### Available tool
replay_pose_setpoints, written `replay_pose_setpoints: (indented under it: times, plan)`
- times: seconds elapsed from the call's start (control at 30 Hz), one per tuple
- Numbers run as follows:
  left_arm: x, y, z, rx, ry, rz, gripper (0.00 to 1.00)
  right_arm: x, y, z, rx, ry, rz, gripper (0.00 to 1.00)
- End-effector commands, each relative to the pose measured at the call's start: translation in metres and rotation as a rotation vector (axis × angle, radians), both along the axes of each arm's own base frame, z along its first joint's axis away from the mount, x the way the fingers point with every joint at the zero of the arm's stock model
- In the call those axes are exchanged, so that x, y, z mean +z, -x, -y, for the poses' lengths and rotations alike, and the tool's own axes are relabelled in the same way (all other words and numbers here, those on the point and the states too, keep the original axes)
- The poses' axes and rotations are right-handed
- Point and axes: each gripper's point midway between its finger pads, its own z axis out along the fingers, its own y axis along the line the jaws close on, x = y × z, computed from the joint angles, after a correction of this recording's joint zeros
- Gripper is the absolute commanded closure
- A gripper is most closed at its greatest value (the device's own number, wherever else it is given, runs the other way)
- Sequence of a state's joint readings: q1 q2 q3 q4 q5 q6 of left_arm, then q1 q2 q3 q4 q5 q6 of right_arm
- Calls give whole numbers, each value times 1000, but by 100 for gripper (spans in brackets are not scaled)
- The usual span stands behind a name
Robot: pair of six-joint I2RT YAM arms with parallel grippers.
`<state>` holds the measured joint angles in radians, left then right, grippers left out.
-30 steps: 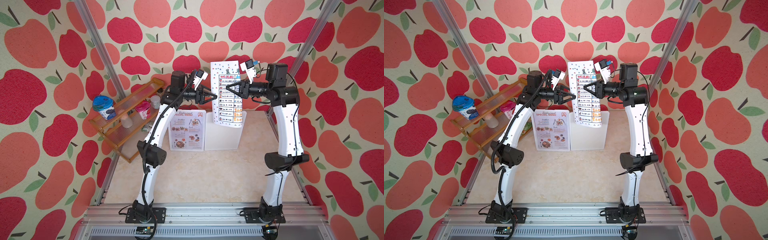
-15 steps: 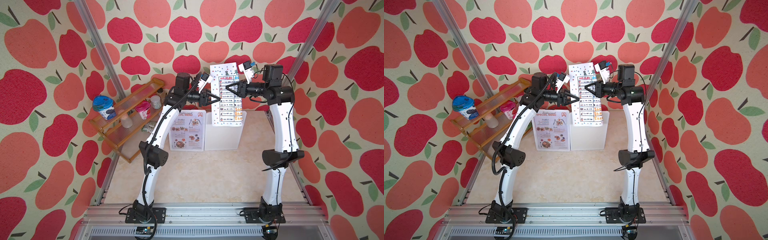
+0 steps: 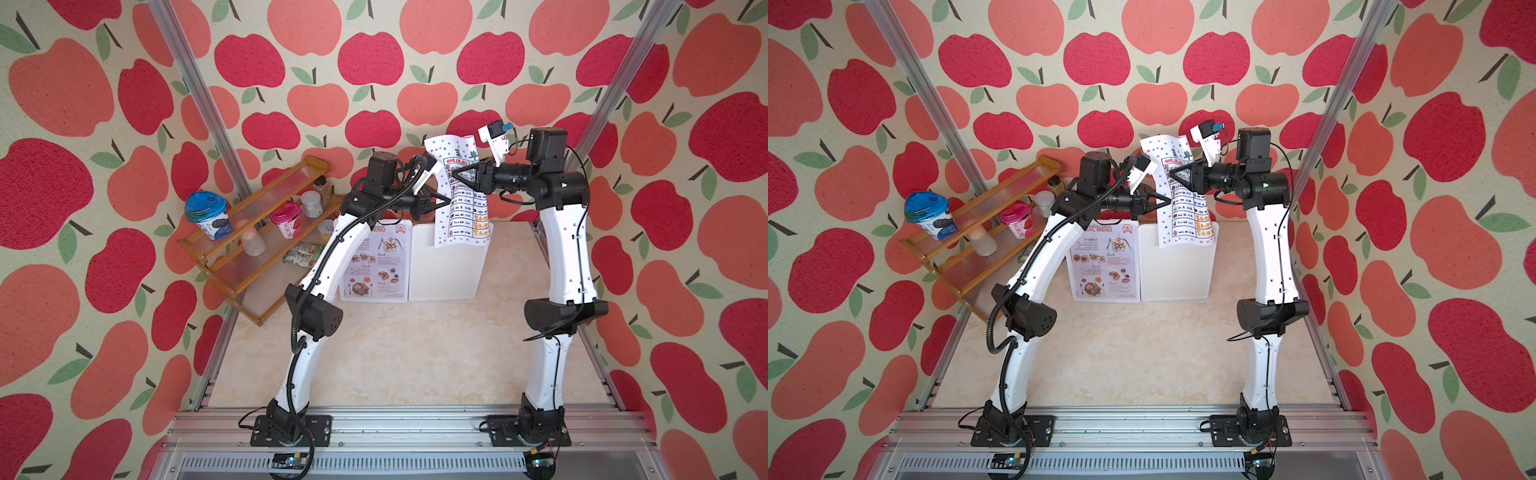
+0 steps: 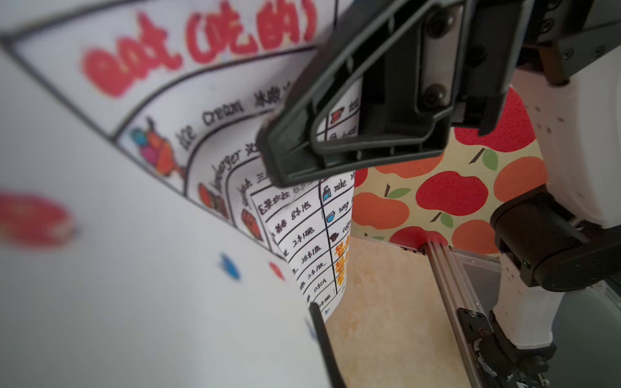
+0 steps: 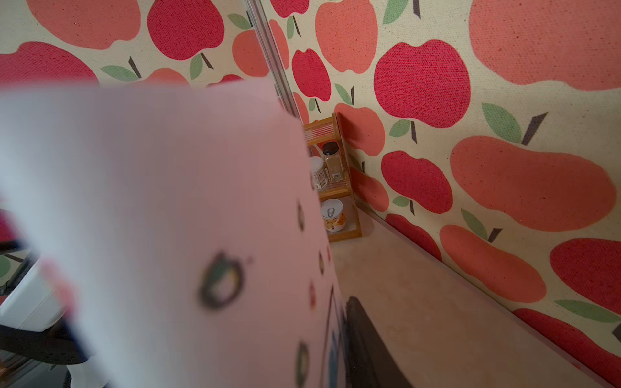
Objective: Insert the menus into the narrow rack
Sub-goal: Pick up the menu from the center of the board.
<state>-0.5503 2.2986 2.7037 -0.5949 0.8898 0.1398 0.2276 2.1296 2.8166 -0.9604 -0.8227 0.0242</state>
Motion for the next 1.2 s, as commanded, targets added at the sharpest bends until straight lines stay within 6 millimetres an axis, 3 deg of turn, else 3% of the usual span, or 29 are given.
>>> replay_pose_setpoints:
  times: [0.0, 0.17, 0.43, 0.93, 1.17]
  plan:
    - [15, -16, 3, 128, -21, 176, 100, 6, 6, 6, -2, 19, 39, 60]
    - [35, -26, -2, 181, 26, 232, 100, -2, 13, 16, 5, 52, 27, 56]
    - [43, -27, -8, 208, 17, 290, 100, -25, 8, 49, -36, 79, -37, 53]
    - [63, -34, -10, 248, 80, 342, 100, -82, 21, 50, 5, 126, -151, 51]
    - [75, -39, -14, 263, 136, 333, 100, -93, 34, 54, -4, 152, -168, 46]
